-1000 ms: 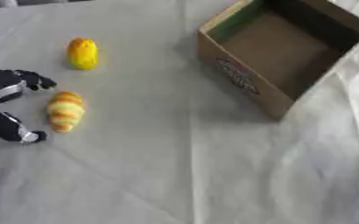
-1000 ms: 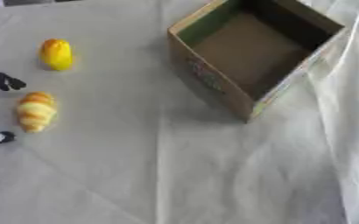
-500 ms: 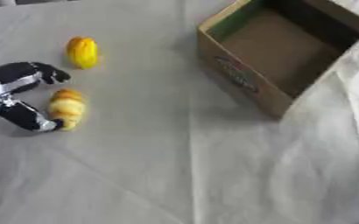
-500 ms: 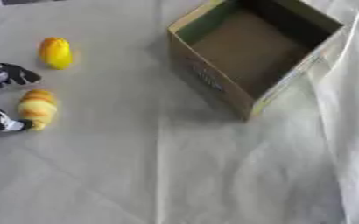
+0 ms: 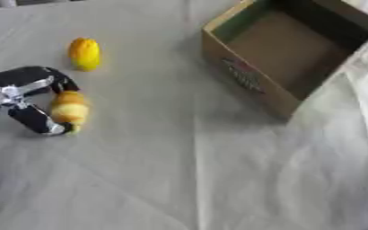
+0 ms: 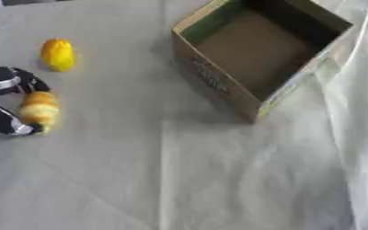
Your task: Pick up objects on the table and place them in the box.
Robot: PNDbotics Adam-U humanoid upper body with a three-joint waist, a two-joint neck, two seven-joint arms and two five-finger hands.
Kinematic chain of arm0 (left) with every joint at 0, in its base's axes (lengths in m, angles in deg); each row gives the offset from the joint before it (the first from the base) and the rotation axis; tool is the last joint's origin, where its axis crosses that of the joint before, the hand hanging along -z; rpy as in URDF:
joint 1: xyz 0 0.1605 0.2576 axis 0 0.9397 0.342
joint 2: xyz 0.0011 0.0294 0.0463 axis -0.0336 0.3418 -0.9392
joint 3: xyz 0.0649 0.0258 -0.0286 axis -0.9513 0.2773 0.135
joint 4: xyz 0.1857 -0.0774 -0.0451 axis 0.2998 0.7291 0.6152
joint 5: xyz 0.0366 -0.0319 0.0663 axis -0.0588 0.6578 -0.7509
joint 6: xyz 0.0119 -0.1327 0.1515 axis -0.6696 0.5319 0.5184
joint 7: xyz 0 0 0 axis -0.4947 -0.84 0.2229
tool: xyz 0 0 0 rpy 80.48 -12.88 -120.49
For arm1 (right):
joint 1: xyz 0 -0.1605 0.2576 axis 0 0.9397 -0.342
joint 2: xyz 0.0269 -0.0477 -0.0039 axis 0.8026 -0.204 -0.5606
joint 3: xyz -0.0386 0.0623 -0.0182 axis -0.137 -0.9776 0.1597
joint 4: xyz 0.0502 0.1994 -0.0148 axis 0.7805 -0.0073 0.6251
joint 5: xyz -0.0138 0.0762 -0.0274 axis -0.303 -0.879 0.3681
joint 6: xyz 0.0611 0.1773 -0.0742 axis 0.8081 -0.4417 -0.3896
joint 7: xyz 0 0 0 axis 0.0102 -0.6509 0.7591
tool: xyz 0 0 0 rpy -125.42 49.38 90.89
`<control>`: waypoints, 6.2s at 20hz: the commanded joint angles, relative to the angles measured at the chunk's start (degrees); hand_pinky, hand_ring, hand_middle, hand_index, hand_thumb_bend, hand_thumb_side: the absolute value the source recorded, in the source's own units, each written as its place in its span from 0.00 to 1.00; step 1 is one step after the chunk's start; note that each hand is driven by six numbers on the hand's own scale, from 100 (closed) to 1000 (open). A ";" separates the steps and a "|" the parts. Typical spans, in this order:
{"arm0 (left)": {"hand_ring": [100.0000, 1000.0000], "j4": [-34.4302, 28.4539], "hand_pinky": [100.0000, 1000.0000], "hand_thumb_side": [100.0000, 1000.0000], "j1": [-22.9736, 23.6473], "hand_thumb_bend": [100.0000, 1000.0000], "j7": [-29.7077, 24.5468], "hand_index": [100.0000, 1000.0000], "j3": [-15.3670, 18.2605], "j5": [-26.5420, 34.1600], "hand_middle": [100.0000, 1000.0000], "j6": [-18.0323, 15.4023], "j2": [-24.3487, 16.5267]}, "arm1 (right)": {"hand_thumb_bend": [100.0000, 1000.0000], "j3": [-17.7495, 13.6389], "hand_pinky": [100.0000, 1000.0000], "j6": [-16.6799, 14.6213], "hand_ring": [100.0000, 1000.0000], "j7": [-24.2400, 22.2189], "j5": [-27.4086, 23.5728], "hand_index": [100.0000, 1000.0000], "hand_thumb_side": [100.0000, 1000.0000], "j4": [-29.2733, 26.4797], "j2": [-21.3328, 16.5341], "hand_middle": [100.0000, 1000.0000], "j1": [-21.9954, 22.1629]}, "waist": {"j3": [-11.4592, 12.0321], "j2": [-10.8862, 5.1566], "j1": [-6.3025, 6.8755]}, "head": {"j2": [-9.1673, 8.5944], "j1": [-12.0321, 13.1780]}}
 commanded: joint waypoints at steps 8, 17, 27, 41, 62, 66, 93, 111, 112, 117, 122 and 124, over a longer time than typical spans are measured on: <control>0.58 -9.36 0.62 0.00 -0.24 0.05 2.96 0.70 2.87 -1.82 0.56 1.35 -2.28 | 0.00 -0.26 0.86 0.12 1.00 -0.23 -0.39 0.82 0.54 -0.93 -1.09 0.59 -0.29 | 0.05 -1.31 0.05 | 0.29 0.20; 0.59 -18.24 0.63 0.00 -10.53 0.00 1.24 0.70 5.68 -0.40 0.56 1.94 1.19 | 0.00 -1.53 0.86 -0.56 1.00 1.71 0.22 0.82 0.55 -0.93 -1.54 0.59 0.57 | 0.47 -1.73 0.21 | 0.83 0.96; 0.59 -8.12 0.65 0.00 -21.31 0.02 2.28 0.71 4.11 -9.64 0.57 -4.14 15.39 | 0.00 -2.90 0.86 -1.44 0.99 6.03 -0.27 0.81 0.57 -0.93 -0.65 0.60 -0.95 | -1.28 -1.72 -0.08 | 0.33 3.21; 0.59 7.01 0.65 0.00 -27.81 0.00 11.83 0.71 5.20 -21.53 0.57 -10.04 29.44 | 0.00 -1.64 0.87 -5.81 0.96 11.03 1.49 0.81 0.58 -0.93 1.47 0.61 -6.91 | -7.50 0.22 0.12 | -2.20 9.46; 0.90 11.36 0.94 0.30 -29.86 0.45 18.10 0.99 6.49 -23.41 0.87 -9.01 31.34 | 0.00 0.51 0.86 -3.49 0.96 7.68 -2.68 0.81 0.59 -0.93 4.35 0.61 -12.73 | -14.98 0.57 3.46 | -3.06 15.79; 0.89 11.30 0.92 0.26 -29.67 0.43 19.14 0.97 6.70 -24.68 0.85 -8.98 31.18 | 0.00 0.59 0.86 -3.09 0.96 7.25 -2.82 0.81 0.59 -0.93 4.14 0.61 -12.32 | -14.67 0.49 3.42 | -2.94 15.77; 0.86 -0.09 0.87 0.15 -11.44 0.33 18.67 0.90 16.52 -5.75 0.81 -1.34 7.57 | 0.00 -1.35 0.87 -2.33 0.97 9.16 1.13 0.81 0.57 -0.93 -1.93 0.59 -4.15 | -3.14 -2.41 3.62 | 1.62 4.34; 0.89 5.06 0.89 0.19 -5.19 0.55 9.42 0.90 16.60 4.78 0.83 -4.03 -4.54 | 0.00 -1.89 0.87 -3.53 0.97 9.45 2.10 0.81 0.55 -0.93 -2.91 0.58 -2.68 | -3.35 -1.16 -0.29 | -1.67 5.26; 0.89 5.55 0.90 0.18 -5.45 0.56 8.99 0.90 16.45 4.47 0.83 -4.19 -4.47 | 0.00 -1.84 0.87 -3.63 0.97 9.46 2.09 0.81 0.55 -0.93 -3.15 0.58 -2.67 | -3.38 -1.16 -0.34 | -1.73 5.26; 0.90 9.11 0.91 0.02 -7.53 0.56 7.01 0.90 15.78 2.44 0.85 -4.58 -3.71 | 0.00 -1.61 0.87 -3.97 0.97 9.53 1.94 0.81 0.54 -0.93 -4.08 0.58 -2.99 | -3.81 -0.95 -0.35 | -1.89 5.28; 0.90 12.23 0.91 0.00 -9.00 0.54 4.23 0.91 15.21 1.51 0.85 -5.20 -2.67 | 0.00 -1.51 0.87 -4.05 0.97 9.48 1.99 0.81 0.54 -0.93 -4.48 0.58 -3.06 | -4.38 -0.39 0.10 | -2.14 5.58; 0.90 12.75 0.91 0.00 -9.08 0.53 3.02 0.91 14.92 1.60 0.85 -5.56 -2.36 | 0.00 -1.49 0.87 -3.98 0.97 9.46 2.02 0.81 0.54 -0.93 -4.54 0.58 -3.14 | -4.61 -0.13 0.36 | -2.30 5.71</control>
